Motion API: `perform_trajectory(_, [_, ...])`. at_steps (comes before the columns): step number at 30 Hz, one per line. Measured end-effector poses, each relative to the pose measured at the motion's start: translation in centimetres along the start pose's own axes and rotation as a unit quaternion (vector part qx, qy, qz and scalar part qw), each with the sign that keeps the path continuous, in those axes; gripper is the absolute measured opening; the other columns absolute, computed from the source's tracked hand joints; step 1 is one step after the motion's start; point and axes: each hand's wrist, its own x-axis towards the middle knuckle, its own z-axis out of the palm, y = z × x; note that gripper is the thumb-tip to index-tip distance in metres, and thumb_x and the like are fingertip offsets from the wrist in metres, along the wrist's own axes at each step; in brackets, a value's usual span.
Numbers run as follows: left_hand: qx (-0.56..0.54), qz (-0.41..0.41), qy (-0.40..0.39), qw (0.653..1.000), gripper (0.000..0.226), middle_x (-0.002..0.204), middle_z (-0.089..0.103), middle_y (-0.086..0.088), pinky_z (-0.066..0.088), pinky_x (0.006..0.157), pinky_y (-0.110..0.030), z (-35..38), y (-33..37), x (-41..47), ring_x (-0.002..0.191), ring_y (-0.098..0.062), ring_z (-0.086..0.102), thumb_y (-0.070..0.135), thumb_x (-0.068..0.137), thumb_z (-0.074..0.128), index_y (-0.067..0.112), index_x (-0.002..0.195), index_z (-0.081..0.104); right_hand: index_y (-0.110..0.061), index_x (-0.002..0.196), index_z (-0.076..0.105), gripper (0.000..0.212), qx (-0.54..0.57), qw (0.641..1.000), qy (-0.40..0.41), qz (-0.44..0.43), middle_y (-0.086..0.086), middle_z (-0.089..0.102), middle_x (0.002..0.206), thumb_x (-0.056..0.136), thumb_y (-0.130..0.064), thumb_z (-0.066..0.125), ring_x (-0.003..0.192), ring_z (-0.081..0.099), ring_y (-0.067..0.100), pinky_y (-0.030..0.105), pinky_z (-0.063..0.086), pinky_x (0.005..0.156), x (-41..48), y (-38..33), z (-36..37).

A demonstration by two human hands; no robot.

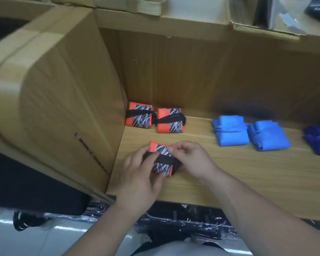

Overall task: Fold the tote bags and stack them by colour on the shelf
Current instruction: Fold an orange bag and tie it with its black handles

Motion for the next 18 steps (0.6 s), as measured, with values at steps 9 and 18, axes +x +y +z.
perform_trajectory(9, [0.147,0.03,0.012,0.989,0.038,0.136,0.062,-0.007,0.048,0.102,-0.054,0.0,-3.2,1.8,0.124,-0.034,0.049,0.037,0.091,0.063,0.022,0.125,0.071,-0.022,0.107,0.065,0.019,-0.064,0.995,0.036,-0.073,0.008,0.073,0.091,0.091,-0.017,0.074,0.083,0.07,0.016,0.041,0.059,0.083,3.4,-0.2,3.7])
perform_trajectory(18, [0.206,0.033,0.04,0.977,0.037,0.131,0.066,-0.01,0.044,0.106,-0.054,0.9,-3.8,5.0,0.127,-0.033,0.057,0.015,0.084,0.073,0.004,0.119,0.071,-0.028,0.132,0.065,0.041,-0.415,0.869,0.112,-0.246,0.001,0.042,0.155,0.091,-0.033,0.066,0.137,0.04,0.029,0.041,0.033,0.112,4.5,0.0,-0.9])
